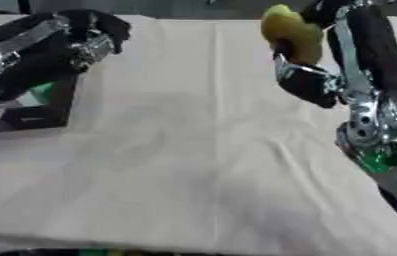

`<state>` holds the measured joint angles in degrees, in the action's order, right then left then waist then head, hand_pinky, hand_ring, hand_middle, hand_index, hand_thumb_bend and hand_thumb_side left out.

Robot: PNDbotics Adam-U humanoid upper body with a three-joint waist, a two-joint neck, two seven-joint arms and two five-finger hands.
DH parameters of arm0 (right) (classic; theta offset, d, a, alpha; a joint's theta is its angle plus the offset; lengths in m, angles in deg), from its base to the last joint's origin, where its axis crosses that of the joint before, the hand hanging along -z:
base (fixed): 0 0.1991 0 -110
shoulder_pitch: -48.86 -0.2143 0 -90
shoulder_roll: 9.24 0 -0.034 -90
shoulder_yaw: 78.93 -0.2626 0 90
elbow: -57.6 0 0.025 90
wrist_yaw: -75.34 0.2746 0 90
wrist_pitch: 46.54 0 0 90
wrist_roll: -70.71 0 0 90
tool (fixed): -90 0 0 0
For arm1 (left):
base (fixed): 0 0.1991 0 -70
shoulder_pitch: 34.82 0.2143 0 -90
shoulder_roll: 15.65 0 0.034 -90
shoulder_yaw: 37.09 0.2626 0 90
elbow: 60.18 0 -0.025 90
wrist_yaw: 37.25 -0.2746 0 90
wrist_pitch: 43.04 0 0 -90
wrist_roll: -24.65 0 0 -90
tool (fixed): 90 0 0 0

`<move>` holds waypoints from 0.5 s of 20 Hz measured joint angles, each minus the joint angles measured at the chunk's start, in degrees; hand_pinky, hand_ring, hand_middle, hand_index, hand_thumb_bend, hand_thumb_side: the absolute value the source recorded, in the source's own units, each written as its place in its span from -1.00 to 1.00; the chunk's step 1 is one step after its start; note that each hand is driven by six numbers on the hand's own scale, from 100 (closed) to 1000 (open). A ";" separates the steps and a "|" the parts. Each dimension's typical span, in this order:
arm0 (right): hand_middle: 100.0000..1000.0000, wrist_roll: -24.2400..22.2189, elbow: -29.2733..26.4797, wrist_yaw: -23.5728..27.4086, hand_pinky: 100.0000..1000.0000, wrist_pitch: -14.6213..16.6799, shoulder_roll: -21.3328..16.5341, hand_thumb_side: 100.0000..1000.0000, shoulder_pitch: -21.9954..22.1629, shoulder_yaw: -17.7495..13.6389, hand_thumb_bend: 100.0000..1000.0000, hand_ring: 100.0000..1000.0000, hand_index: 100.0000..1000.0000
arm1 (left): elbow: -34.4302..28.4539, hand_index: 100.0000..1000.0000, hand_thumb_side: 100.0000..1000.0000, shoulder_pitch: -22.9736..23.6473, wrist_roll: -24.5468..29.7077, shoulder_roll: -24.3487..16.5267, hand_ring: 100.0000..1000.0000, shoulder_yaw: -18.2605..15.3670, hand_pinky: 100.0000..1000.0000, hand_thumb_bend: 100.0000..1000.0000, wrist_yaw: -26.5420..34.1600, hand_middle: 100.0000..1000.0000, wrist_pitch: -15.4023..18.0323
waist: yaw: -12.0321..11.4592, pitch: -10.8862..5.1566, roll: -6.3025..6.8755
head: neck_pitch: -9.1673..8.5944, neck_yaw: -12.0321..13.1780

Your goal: Pick up the objects with one hand, pass them to the other hand, and then place them into the box on the other side of the table.

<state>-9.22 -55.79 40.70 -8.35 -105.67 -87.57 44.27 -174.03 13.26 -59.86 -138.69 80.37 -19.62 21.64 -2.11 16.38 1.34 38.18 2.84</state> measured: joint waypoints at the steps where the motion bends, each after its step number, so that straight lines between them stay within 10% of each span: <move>1: 0.02 -0.48 0.00 -0.48 0.40 -0.05 0.06 -1.00 -0.12 0.19 -1.00 0.38 -0.06 | 0.00 0.73 0.24 -0.85 1.23 0.34 0.58 0.74 1.00 -1.00 -0.90 0.58 -0.12 | -0.08 -0.01 0.00 | -0.07 0.00; 10: 0.03 -4.13 0.00 -3.92 0.39 -0.21 1.00 -1.00 -0.47 1.43 -1.00 0.37 -0.06 | -0.01 0.74 -0.06 -7.17 7.40 4.47 0.59 5.41 1.00 -1.00 -8.04 0.60 -1.88 | -0.43 -0.48 0.00 | -0.09 -0.29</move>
<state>-13.36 -55.79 36.78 -8.56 -104.67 -88.04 45.70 -174.04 6.09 -52.46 -134.22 85.78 -27.66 19.76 -2.55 15.90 1.34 38.09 2.55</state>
